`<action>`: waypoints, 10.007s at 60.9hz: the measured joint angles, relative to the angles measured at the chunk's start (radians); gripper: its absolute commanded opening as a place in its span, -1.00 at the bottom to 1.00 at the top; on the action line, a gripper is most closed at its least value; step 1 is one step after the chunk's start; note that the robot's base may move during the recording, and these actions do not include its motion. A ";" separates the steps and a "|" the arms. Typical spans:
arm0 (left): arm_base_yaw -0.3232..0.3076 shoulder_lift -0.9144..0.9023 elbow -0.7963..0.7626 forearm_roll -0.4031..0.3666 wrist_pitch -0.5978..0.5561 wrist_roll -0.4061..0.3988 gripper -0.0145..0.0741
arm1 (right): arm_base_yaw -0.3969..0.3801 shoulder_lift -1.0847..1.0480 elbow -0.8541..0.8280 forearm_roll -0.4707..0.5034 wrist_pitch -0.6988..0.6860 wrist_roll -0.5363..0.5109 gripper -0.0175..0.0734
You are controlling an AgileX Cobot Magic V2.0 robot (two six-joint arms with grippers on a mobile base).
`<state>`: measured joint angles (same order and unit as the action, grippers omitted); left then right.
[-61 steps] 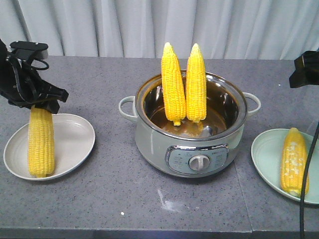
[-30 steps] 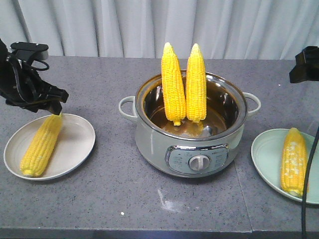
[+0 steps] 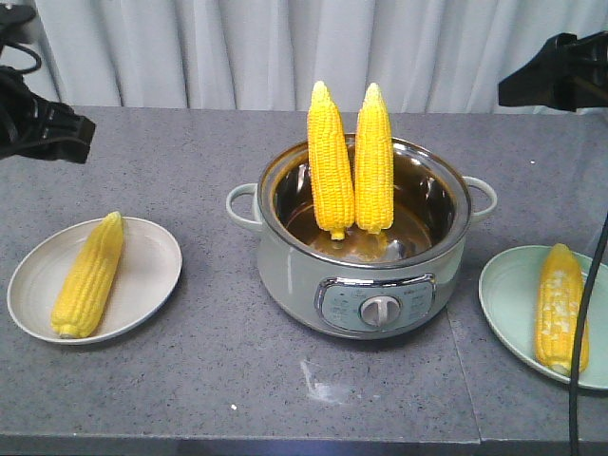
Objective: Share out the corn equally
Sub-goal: 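Raise both grippers away from the plates, then reach the right gripper to the pot and grasp the nearer upright cob, then lift the corn cob up out of the pot with the right gripper, then reach the left gripper into the pot and grasp the last cob, then lift the corn cob out of the pot with the left gripper, then drive the base to the other counter holding both cobs aloft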
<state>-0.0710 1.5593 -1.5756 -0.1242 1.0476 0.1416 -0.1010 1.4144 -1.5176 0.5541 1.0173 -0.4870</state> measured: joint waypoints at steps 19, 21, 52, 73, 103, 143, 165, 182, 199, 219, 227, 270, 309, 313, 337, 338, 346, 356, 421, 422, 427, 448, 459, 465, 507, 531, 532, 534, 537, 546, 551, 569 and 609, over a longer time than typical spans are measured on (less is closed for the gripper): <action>0.000 -0.123 0.000 -0.243 -0.089 0.053 0.28 | 0.086 0.043 0.000 0.254 -0.109 -0.217 0.68; 0.000 -0.124 0.000 -0.265 -0.092 0.066 0.28 | 0.106 0.055 0.000 0.257 -0.132 -0.226 0.68; 0.000 -0.123 0.000 -0.320 -0.092 0.105 0.28 | 0.247 0.348 0.000 0.242 -0.461 -0.270 0.68; 0.000 -0.100 0.000 -0.321 -0.090 0.105 0.28 | 0.247 0.401 0.000 0.240 -0.495 -0.303 0.68; 0.000 -0.097 0.000 -0.322 -0.068 0.105 0.28 | 0.305 0.418 0.000 0.240 -0.546 -0.332 0.68; 0.000 -0.097 0.000 -0.322 -0.065 0.105 0.28 | 0.305 0.427 0.000 0.238 -0.561 -0.364 -0.65; 0.000 -0.097 0.000 -0.379 -0.088 0.105 0.28 | 0.305 0.145 0.000 0.235 -0.555 -0.395 -0.64; -0.085 -0.036 0.000 -0.605 -0.175 0.299 0.28 | 0.305 -0.158 0.000 0.128 -0.540 -0.356 -0.63; -0.223 0.067 0.000 -0.838 -0.313 0.491 0.28 | 0.305 -0.282 0.000 -0.200 -0.465 -0.072 -0.63; -0.358 0.186 -0.244 -0.891 -0.406 0.561 0.28 | 0.305 -0.313 0.000 -0.472 -0.312 0.131 -0.63; -0.365 0.277 -0.307 -0.851 -0.406 0.517 0.28 | 0.305 -0.313 0.000 -0.503 -0.270 0.145 -0.63; -0.421 0.513 -0.315 -0.823 -0.386 0.441 0.28 | 0.305 -0.314 0.000 -0.541 -0.253 0.147 -0.63; -0.432 0.576 -0.319 -0.828 -0.397 0.444 0.28 | 0.305 -0.314 0.000 -0.544 -0.241 0.149 -0.63; -0.432 0.580 -0.324 -0.828 -0.395 0.445 0.28 | 0.305 -0.314 0.000 -0.544 -0.241 0.149 -0.63; -0.503 0.635 -0.330 -0.813 -0.417 0.445 0.26 | 0.305 -0.314 0.000 -0.545 -0.241 0.149 -0.63; -0.505 0.635 -0.330 -0.807 -0.416 0.445 0.25 | 0.305 -0.314 0.000 -0.545 -0.241 0.149 -0.63; -0.511 0.641 -0.330 -0.799 -0.404 0.439 0.05 | 0.305 -0.314 0.000 -0.546 -0.241 0.149 -0.63; -0.511 0.641 -0.330 -0.797 -0.401 0.424 -0.37 | 0.305 -0.314 0.000 -0.547 -0.233 0.149 -0.63; -0.390 0.014 -0.325 -0.366 0.086 0.233 -0.69 | 0.305 -0.314 0.000 -0.350 -0.189 0.152 -0.63; -0.390 0.007 -0.325 -0.366 0.091 0.233 -0.69 | 0.305 -0.314 0.000 -0.350 -0.188 0.152 -0.63; -0.390 -0.014 -0.325 -0.364 0.121 0.233 -0.69 | 0.305 -0.314 0.000 -0.348 -0.174 0.152 -0.63; -0.390 -0.015 -0.325 -0.360 0.154 0.232 -0.69 | 0.305 -0.314 0.000 -0.348 -0.154 0.152 -0.63; -0.390 -0.015 -0.325 -0.360 0.154 0.232 -0.69 | 0.305 -0.314 0.000 -0.348 -0.154 0.152 -0.63; -0.390 -0.015 -0.325 -0.360 0.154 0.232 -0.69 | 0.305 -0.314 0.000 -0.348 -0.154 0.152 -0.63; -0.390 -0.015 -0.325 -0.357 0.154 0.232 -0.69 | 0.305 -0.314 0.000 -0.348 -0.152 0.152 -0.63; -0.390 -0.015 -0.325 -0.357 0.154 0.232 -0.69 | 0.305 -0.314 0.000 -0.348 -0.151 0.152 -0.63; -0.390 -0.015 -0.325 -0.357 0.154 0.232 -0.69 | 0.305 -0.314 0.000 -0.348 -0.151 0.152 -0.63; -0.390 -0.015 -0.325 -0.357 0.154 0.232 -0.69 | 0.305 -0.314 0.000 -0.348 -0.151 0.152 -0.63; -0.390 -0.015 -0.325 -0.357 0.154 0.232 -0.69 | 0.305 -0.314 0.000 -0.348 -0.151 0.152 -0.63; -0.390 -0.015 -0.325 -0.357 0.155 0.232 -0.69 | 0.305 -0.314 0.000 -0.347 -0.151 0.152 -0.63; -0.390 -0.015 -0.325 -0.357 0.155 0.232 -0.69 | 0.305 -0.314 0.000 -0.347 -0.151 0.152 -0.63; -0.390 -0.015 -0.325 -0.357 0.155 0.232 -0.69 | 0.305 -0.314 0.000 -0.346 -0.151 0.152 -0.63; -0.390 -0.015 -0.325 -0.357 0.155 0.232 -0.69 | 0.305 -0.314 0.000 -0.346 -0.151 0.152 -0.63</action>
<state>-0.4609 1.5440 -1.9004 -0.4816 1.2021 0.3736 0.2041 1.1005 -1.5176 0.2084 0.8660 -0.3347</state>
